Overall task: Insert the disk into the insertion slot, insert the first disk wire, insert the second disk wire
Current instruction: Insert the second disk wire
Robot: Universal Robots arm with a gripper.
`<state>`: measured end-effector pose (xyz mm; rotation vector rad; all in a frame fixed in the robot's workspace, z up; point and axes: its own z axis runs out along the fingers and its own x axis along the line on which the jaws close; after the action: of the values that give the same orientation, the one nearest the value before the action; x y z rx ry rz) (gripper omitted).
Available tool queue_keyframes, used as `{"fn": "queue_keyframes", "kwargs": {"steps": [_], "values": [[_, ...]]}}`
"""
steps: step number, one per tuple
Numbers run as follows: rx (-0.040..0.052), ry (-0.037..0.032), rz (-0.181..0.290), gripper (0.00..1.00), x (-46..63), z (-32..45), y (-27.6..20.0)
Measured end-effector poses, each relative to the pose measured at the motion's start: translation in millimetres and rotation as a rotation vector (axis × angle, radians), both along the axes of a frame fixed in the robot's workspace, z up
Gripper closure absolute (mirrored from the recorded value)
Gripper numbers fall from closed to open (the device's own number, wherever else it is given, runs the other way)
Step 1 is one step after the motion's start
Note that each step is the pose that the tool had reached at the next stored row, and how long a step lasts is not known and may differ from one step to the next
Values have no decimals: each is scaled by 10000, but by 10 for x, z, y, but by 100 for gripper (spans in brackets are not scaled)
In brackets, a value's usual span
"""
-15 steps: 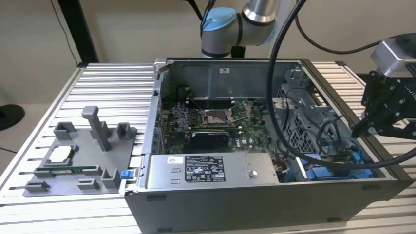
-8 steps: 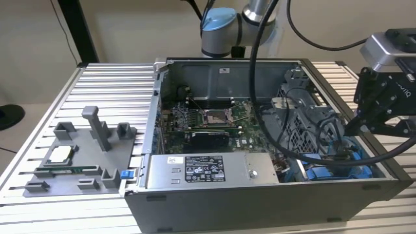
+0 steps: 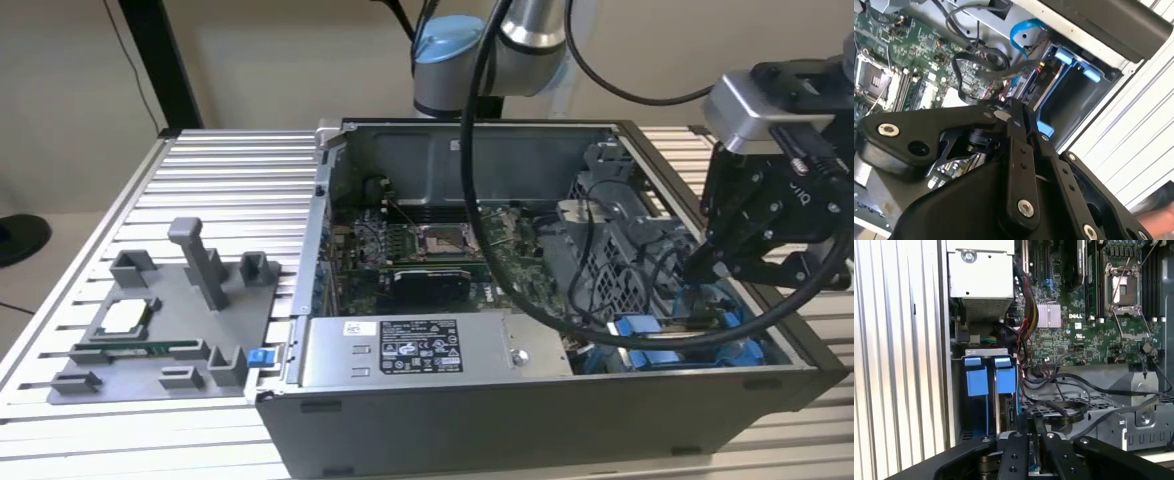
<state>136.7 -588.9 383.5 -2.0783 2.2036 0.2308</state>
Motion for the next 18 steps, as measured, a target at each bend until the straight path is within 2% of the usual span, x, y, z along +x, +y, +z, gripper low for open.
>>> {"fn": "queue_keyframes", "kwargs": {"steps": [6, 9, 10, 11, 15, 18], "values": [[1, -6, 573, 100, -5, -14, -13], [-2, -58, 925, 100, -4, -22, -18], [-4, -121, 995, 100, -5, -23, -20], [-6, -231, 1026, 100, -7, -26, -22], [-34, -733, 1035, 100, -92, -39, -32], [-60, -1073, 1035, 100, -157, -56, -32]]}}
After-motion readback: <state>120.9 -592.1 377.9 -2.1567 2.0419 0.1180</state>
